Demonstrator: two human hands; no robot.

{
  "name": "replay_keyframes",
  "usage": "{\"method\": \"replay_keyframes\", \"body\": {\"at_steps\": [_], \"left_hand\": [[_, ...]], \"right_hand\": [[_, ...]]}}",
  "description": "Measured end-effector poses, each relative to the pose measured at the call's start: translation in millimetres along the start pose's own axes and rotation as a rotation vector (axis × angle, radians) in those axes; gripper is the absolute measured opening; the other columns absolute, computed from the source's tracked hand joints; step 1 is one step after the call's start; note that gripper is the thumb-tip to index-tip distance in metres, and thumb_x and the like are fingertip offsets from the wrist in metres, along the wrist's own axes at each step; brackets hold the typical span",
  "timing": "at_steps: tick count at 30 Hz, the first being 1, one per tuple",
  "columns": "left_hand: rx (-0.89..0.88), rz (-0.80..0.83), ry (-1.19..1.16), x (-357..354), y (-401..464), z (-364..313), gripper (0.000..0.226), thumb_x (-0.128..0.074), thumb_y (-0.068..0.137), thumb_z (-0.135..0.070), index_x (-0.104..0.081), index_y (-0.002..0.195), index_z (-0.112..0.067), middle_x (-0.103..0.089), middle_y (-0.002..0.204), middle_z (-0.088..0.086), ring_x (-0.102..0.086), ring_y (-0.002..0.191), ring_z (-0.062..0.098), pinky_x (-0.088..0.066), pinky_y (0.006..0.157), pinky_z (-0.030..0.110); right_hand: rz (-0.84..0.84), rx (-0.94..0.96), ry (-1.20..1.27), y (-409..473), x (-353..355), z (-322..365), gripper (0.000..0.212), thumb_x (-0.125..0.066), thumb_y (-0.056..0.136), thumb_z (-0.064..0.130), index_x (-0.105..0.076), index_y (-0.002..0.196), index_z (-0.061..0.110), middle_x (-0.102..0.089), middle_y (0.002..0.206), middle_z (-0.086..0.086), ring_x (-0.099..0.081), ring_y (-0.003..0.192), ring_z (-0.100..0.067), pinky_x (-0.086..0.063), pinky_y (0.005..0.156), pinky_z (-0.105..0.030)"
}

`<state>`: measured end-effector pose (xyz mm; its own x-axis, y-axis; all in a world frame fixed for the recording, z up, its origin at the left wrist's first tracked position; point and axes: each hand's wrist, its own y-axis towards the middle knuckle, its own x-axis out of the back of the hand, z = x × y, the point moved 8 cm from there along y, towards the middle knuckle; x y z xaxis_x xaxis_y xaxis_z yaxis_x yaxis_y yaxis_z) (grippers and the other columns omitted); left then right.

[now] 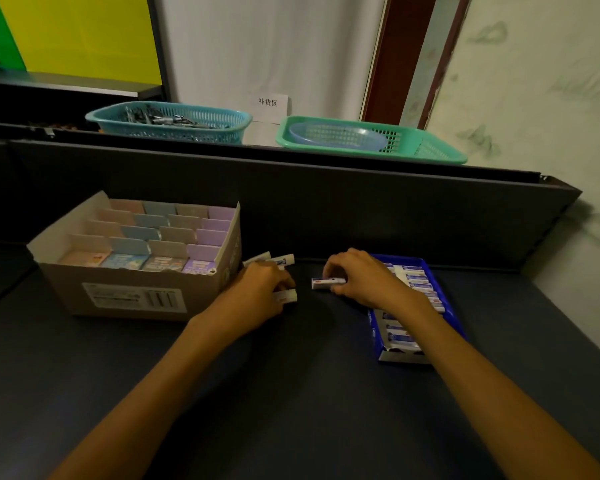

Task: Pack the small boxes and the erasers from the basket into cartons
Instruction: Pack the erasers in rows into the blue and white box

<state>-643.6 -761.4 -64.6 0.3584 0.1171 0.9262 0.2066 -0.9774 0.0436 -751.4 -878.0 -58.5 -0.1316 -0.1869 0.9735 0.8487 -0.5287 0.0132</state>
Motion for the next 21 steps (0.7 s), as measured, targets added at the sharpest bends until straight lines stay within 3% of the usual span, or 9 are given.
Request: {"method": "replay_keyframes", "body": {"at_steps": [4, 8, 14, 21], "left_hand": [[-0.025, 0.010, 0.037, 2, -2, -7, 0.037, -0.062, 0.087, -0.018, -0.055, 0.123, -0.022, -0.047, 0.130, 0.001, -0.049, 0.116, 0.014, -0.045, 0.098, 0.030], [-0.070, -0.077, -0.079, 11, -6, -16, 0.029, -0.066, 0.084, -0.018, -0.060, 0.112, -0.020, -0.054, 0.118, -0.002, -0.051, 0.094, 0.005, -0.046, 0.082, 0.019], [-0.077, -0.197, -0.262, 23, -12, -27, 0.022, -0.072, 0.078, -0.020, -0.055, 0.090, -0.025, -0.058, 0.097, -0.008, -0.058, 0.087, 0.005, -0.052, 0.081, 0.026], [-0.144, -0.237, -0.202, 21, -7, -52, 0.020, -0.070, 0.080, -0.021, -0.062, 0.097, -0.028, -0.059, 0.102, -0.011, -0.056, 0.093, 0.001, -0.045, 0.082, 0.017]], "right_hand": [[-0.033, 0.029, 0.040, -6, 4, 1, 0.036, -0.064, 0.087, 0.026, -0.055, 0.122, 0.029, -0.048, 0.123, 0.004, -0.044, 0.115, -0.011, -0.034, 0.091, -0.024], [-0.093, 0.051, 0.108, -16, 14, 1, 0.034, -0.065, 0.087, 0.023, -0.059, 0.120, 0.027, -0.050, 0.121, 0.006, -0.038, 0.110, -0.004, -0.030, 0.093, -0.023], [-0.183, 0.073, 0.186, -36, 27, -6, 0.030, -0.068, 0.084, 0.016, -0.063, 0.112, 0.025, -0.055, 0.112, 0.007, -0.041, 0.098, 0.001, -0.032, 0.079, -0.010], [-0.230, 0.063, 0.257, -60, 42, -21, 0.026, -0.070, 0.083, 0.012, -0.064, 0.107, 0.022, -0.052, 0.100, 0.014, -0.048, 0.080, 0.007, -0.038, 0.069, -0.006]]}}
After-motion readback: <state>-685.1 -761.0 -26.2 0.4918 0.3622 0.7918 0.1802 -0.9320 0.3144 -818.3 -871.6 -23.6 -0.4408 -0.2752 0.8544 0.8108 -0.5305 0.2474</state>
